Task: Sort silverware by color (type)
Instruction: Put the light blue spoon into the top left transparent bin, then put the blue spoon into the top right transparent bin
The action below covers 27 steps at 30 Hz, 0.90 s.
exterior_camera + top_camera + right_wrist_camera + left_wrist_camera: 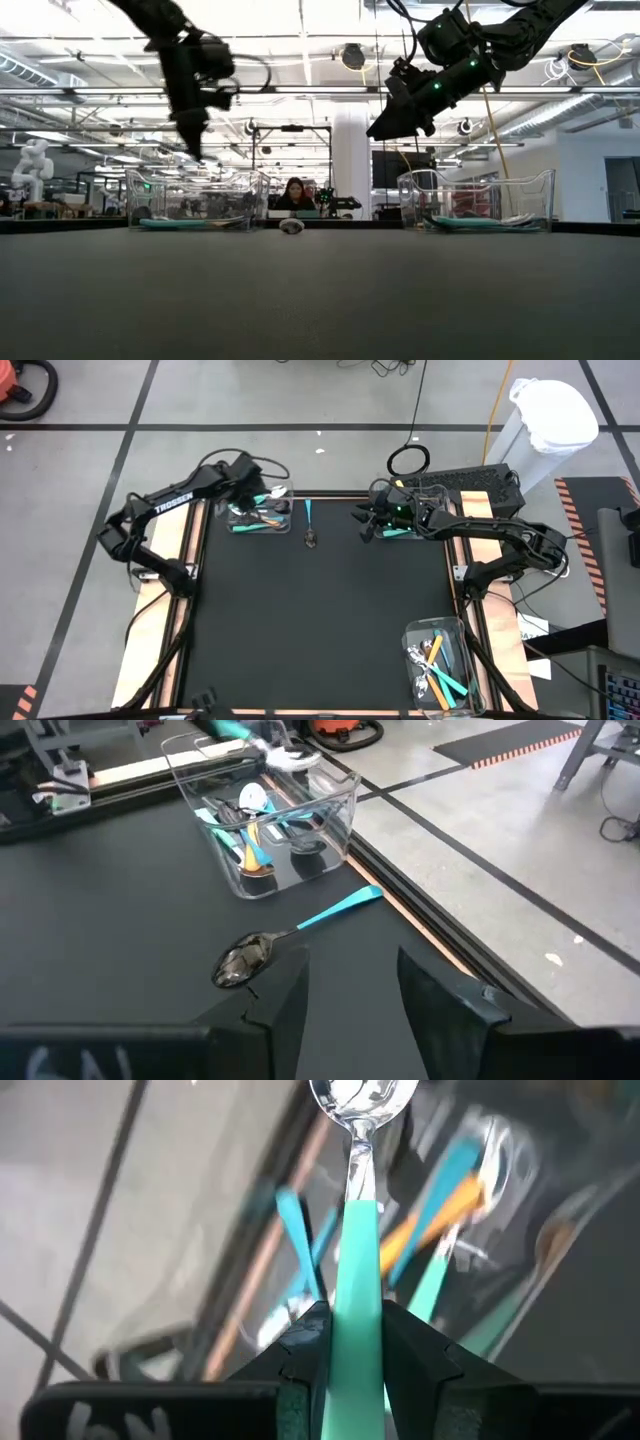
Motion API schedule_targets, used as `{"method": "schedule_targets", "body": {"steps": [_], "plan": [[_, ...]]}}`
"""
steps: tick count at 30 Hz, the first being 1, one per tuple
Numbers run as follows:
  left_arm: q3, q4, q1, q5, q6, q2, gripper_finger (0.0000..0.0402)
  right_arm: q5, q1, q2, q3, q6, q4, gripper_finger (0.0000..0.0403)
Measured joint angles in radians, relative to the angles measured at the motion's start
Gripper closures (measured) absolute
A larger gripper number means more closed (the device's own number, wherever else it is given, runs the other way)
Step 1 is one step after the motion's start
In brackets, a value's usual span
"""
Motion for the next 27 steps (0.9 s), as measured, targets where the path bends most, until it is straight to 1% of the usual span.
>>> {"method": "schedule_targets", "body": {"steps": [4,7,11,16,19,23,25,27], "plan": [[-0.09,0.025,0.045,0.0,0.002,-0.017,0.0311,0.001,0.0,0.0,0.0,0.029,0.002,0.025],[-0.121,0.027,0.064,-0.001,0.002,-0.018,0.0295,0.001,0.0,0.0,0.0,0.039,0.018,0.025],[-0.138,0.05,0.067,-0.003,0.002,-0.018,0.0272,0.001,0.001,0.0,0.0,0.043,0.032,0.025],[-0.138,0.12,0.065,-0.01,-0.004,-0.023,0.0239,0.002,0.001,0.0,0.0,0.043,0.037,0.025],[-0.138,0.164,0.055,-0.007,-0.051,-0.038,0.0225,0.002,0.004,0.0,0.0,0.043,0.036,0.025],[-0.138,0.207,0.022,0.1,-0.082,-0.061,0.0222,0.001,0.014,0.032,0.0,0.051,0.067,0.025],[-0.138,0.233,-0.006,0.151,-0.105,-0.069,0.0221,0.001,0.023,0.066,0.0,0.066,0.122,0.025],[-0.138,0.262,-0.04,0.178,-0.13,-0.075,0.0221,0.0,0.029,0.106,0.001,0.122,0.181,0.025]]}}
